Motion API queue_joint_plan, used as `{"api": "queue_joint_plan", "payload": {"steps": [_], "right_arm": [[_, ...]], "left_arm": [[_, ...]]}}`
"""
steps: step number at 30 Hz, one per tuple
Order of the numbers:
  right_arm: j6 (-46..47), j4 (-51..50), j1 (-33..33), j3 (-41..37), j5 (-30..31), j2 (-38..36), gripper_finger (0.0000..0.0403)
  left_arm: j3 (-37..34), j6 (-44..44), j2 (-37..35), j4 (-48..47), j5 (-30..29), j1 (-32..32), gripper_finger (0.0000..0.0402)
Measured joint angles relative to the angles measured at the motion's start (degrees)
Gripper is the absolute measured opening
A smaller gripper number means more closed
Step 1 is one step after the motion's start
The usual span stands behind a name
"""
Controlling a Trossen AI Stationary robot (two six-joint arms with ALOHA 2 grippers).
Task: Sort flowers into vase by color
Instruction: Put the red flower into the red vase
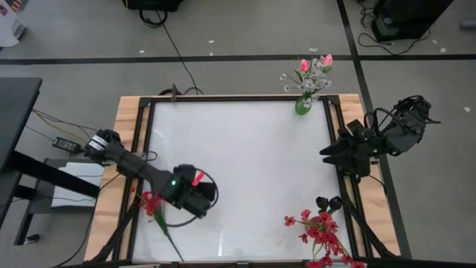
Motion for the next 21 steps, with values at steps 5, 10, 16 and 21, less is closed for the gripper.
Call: {"api": "queue_joint_plan", "payload": {"steps": [5, 10, 16, 21], "right_arm": [[0.17, 0.00, -0.97, 0.00, -1.14, 0.00, 0.0217], [0.20, 0.00, -1.81, 0.00, -1.70, 0.00, 0.0217], [-0.04, -0.38, -2.61, 0.00, -1.70, 0.00, 0.0217], [-1.40, -0.44, -3.51, 0.00, -1.46, 0.00, 0.0217]], "left_arm": [[-7.80, -8.03, 0.00, 6.80, 7.34, -3.81, 0.0213], [-9.49, -10.18, -0.02, 10.91, 17.09, -8.89, 0.0213], [-10.22, -12.51, 0.16, 10.41, 22.22, -17.06, 0.0213], [-15.10, -12.78, 0.42, 12.89, 23.42, -20.49, 0.0213]]}}
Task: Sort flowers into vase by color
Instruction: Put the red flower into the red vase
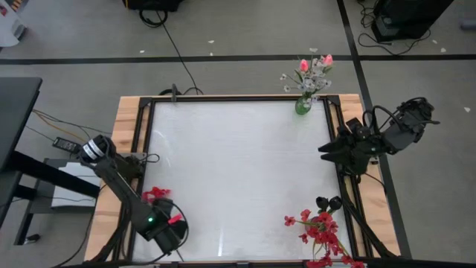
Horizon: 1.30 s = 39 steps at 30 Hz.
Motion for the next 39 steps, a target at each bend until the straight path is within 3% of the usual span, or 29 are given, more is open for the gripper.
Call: {"api": "queue_joint_plan", "payload": {"steps": [11, 16, 19, 27, 30, 34, 39], "right_arm": [[0.11, 0.99, -1.79, 0.00, -1.78, 0.00, 0.0217], [0.18, 2.05, -1.95, 0.00, -3.00, 0.00, 0.0217], [0.18, 2.71, -1.95, 0.00, -3.04, 0.00, 0.0217], [0.18, 4.13, -1.96, 0.00, -2.84, 0.27, 0.0217], [0.18, 4.31, -1.97, 0.00, -2.98, 0.54, 0.0217], [0.21, 4.43, -1.97, 0.00, -4.75, 1.12, 0.0217], [0.21, 5.11, -1.97, 0.00, -8.31, 1.27, 0.0216]], "left_arm": [[-12.08, -0.51, 0.04, 15.85, 3.10, -1.46, 0.0213], [-14.15, 0.45, -0.11, 19.14, 3.40, -0.13, 0.0203], [-14.12, 1.43, -0.11, 19.51, 3.37, 0.62, 0.0170], [-12.63, 2.80, -0.04, 19.47, 0.50, 1.11, 0.0027], [-11.61, 2.85, -0.05, 19.38, 0.00, 1.29, 0.0011], [-9.21, 4.25, -0.44, 19.38, -4.49, 2.82, 0.0017], [-5.09, 10.35, -0.44, 19.40, -15.83, 7.41, 0.0017]]}}
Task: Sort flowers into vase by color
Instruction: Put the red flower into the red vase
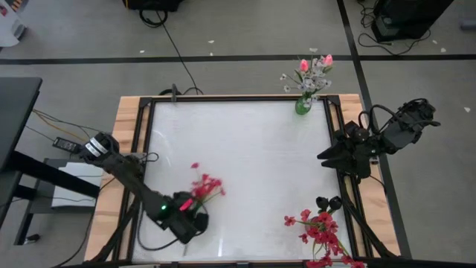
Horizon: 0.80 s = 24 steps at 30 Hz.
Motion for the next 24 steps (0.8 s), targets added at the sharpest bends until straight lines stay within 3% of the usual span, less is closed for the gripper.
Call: {"api": "queue_joint_plan", "payload": {"steps": [4, 13, 20, 24], "right_arm": [[-0.01, 0.01, 0.00, 0.00, 0.60, 0.00, 0.0216], [-1.56, -1.43, 0.00, 0.00, 3.42, -0.12, 0.0216], [-10.17, -0.78, 0.00, 0.00, 8.68, -0.13, 0.0217], [-12.92, -0.76, 0.00, 0.00, 12.27, -0.11, 0.0218]], "left_arm": [[4.52, 11.02, 0.00, -0.20, -7.96, 5.48, 0.0017], [16.41, 42.43, -0.01, 0.53, -15.08, 19.70, 0.0017], [23.71, 66.37, -0.04, 12.52, -15.56, 28.99, 0.0017], [25.51, 78.80, -0.09, 23.42, -11.66, 33.26, 0.0017]]}}
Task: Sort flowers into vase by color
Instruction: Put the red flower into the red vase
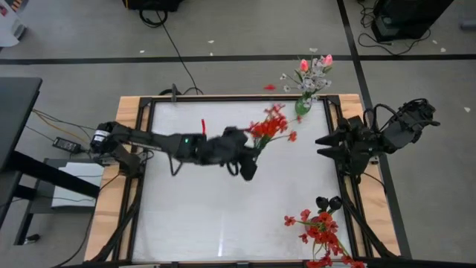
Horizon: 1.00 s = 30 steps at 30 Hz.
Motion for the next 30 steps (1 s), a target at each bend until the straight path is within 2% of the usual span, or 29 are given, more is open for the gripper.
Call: {"api": "queue_joint_plan", "payload": {"steps": [6, 10, 15, 17, 23, 30], "right_arm": [[-4.91, 2.28, 0.00, 0.00, 3.98, 0.22, 0.0218], [-13.18, 7.57, -0.45, 0.00, 8.89, 2.61, 0.0218], [-21.31, 15.63, -5.20, -0.02, 12.16, 7.03, 0.0218], [-21.82, 18.34, -8.20, -0.02, 9.41, 8.17, 0.0218], [-21.69, 21.32, -17.64, -0.02, -4.67, 11.68, 0.0227], [-21.90, 24.34, -24.57, -0.02, -13.90, 16.70, 0.0238]], "left_arm": [[0.51, 9.31, 0.00, 12.50, 10.09, 6.19, 0.0017], [0.54, 14.03, 0.44, 19.50, 14.42, 9.34, 0.0017], [0.58, 17.23, 1.87, 23.77, 19.51, 11.07, 0.0017], [0.71, 17.65, 2.05, 23.39, 21.42, 11.34, 0.0017], [0.71, 21.78, 2.78, 25.92, 24.82, 11.45, 0.0017], [0.71, 23.63, 2.71, 26.29, 25.94, 11.43, 0.0017]]}}
